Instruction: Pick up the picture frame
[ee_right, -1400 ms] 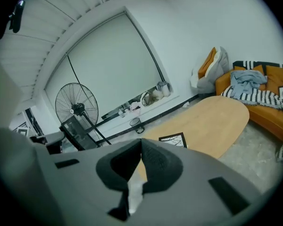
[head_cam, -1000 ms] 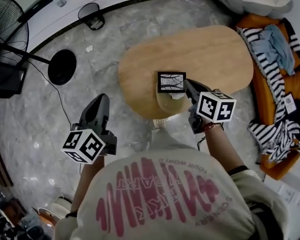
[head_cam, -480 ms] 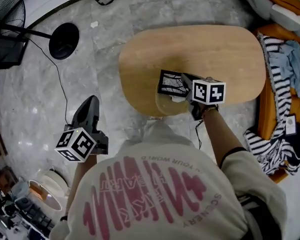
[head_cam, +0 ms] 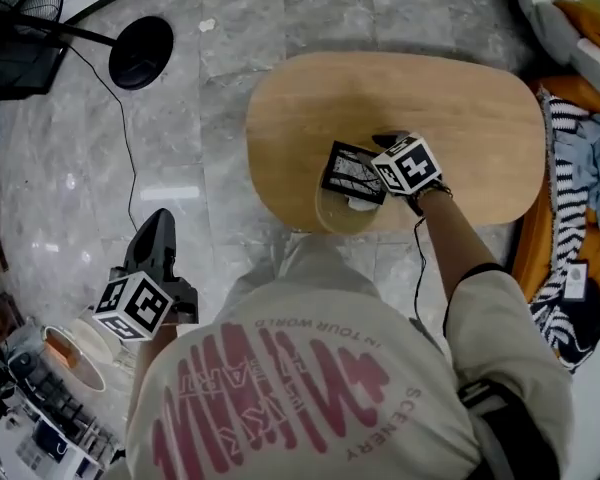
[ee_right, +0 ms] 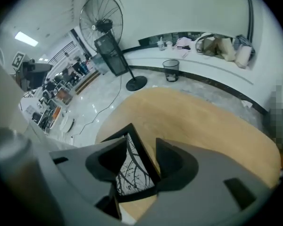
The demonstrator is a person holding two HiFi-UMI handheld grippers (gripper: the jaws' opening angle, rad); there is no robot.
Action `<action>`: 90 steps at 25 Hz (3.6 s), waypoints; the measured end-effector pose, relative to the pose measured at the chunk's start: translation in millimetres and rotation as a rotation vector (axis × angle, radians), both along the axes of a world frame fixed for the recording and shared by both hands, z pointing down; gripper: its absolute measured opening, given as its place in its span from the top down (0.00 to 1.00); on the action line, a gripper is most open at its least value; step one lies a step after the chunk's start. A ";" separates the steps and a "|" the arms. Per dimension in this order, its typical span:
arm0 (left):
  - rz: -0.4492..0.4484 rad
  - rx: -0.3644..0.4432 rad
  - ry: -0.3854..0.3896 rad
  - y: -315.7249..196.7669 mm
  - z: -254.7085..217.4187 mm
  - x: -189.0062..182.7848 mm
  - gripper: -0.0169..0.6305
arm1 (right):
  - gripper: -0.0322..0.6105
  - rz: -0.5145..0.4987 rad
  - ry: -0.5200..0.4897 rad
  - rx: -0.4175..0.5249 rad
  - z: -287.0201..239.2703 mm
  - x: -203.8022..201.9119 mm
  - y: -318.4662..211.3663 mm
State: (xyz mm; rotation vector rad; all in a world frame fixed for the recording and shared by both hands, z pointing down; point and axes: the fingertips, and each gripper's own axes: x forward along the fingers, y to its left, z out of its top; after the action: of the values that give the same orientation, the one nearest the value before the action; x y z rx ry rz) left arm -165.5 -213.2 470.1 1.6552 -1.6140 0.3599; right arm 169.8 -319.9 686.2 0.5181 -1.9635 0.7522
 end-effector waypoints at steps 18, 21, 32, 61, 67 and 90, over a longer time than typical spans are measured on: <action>-0.117 -0.075 0.025 37.2 15.7 -27.0 0.97 | 0.65 -0.160 0.022 -0.272 50.3 -19.2 14.1; -0.128 -0.061 0.024 40.8 14.5 -29.1 0.97 | 0.68 -0.138 0.024 -0.283 50.2 -19.5 12.3; -0.117 -0.023 0.034 52.0 10.1 -30.4 0.97 | 0.77 -0.056 0.031 -0.227 37.7 -10.3 19.3; 0.192 0.170 0.180 77.4 -8.3 3.8 0.97 | 0.81 0.877 -0.092 -0.090 -44.6 30.3 160.1; 0.191 0.195 0.210 107.1 -19.6 -21.4 0.97 | 0.82 0.959 -0.175 -0.051 -76.9 -7.4 209.9; 0.375 0.440 0.266 146.9 -120.3 -12.6 0.97 | 0.81 0.909 -0.522 0.430 -307.5 -112.5 260.0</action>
State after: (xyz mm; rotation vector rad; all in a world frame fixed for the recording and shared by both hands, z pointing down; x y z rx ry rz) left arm -178.1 -66.3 349.8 2.2410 -1.2365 -0.0436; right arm 57.3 -59.9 378.6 1.6815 -2.3634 1.0845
